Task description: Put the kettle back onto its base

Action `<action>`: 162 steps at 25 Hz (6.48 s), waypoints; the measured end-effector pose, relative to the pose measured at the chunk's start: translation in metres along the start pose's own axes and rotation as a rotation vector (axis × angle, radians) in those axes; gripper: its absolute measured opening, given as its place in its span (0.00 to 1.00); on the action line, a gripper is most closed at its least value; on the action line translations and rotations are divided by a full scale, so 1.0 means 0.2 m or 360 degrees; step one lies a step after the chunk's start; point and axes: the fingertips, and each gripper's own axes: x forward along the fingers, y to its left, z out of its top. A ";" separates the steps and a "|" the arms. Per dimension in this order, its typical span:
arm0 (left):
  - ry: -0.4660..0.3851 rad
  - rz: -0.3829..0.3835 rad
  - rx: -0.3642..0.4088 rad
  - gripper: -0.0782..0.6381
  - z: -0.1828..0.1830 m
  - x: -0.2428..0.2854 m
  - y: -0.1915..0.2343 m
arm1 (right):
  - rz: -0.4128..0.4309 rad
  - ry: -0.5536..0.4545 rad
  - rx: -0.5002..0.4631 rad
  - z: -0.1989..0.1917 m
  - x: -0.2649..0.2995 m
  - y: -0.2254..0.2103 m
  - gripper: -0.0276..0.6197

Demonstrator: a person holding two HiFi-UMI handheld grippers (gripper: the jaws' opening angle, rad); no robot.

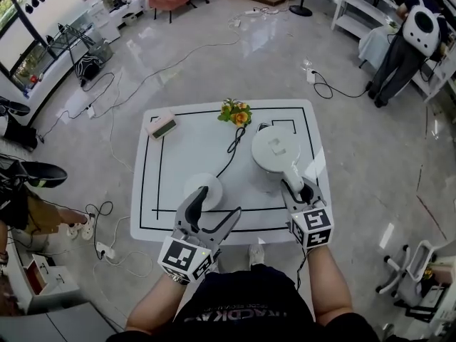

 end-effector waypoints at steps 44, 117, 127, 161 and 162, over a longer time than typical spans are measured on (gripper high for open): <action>-0.0100 0.0302 -0.0053 0.61 -0.02 -0.85 0.54 | 0.0382 -0.0271 -0.0064 0.39 0.30 1.10 0.22; -0.0093 -0.0184 -0.0013 0.61 -0.05 -0.71 0.38 | 0.0087 -0.0351 -0.0091 0.15 -0.07 1.14 0.32; -0.0150 -0.0473 0.0055 0.61 0.04 -0.69 0.18 | -0.0163 -0.0455 0.0000 0.21 -0.30 1.05 0.32; -0.0235 0.0645 -0.0011 0.61 0.03 -0.55 -0.63 | 0.1017 -0.0536 -0.0087 0.32 -0.58 0.60 0.32; -0.0234 0.0673 -0.0016 0.61 0.02 -0.57 -0.65 | 0.1042 -0.0527 -0.0090 0.31 -0.59 0.61 0.32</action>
